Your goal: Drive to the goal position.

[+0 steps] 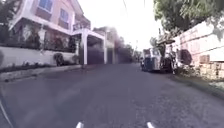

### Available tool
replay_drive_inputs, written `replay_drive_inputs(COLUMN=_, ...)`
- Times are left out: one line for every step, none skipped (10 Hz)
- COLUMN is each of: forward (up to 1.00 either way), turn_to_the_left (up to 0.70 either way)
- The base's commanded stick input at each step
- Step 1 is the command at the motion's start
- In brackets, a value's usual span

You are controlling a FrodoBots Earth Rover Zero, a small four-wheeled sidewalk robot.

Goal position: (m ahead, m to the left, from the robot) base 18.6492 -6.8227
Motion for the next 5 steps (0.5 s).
replay_drive_inputs(forward=0.7, turn_to_the_left=0.0)
replay_drive_inputs(forward=0.7, turn_to_the_left=0.0)
replay_drive_inputs(forward=0.7, turn_to_the_left=0.0)
replay_drive_inputs(forward=0.7, turn_to_the_left=-0.23)
replay_drive_inputs(forward=0.7, turn_to_the_left=-0.28)
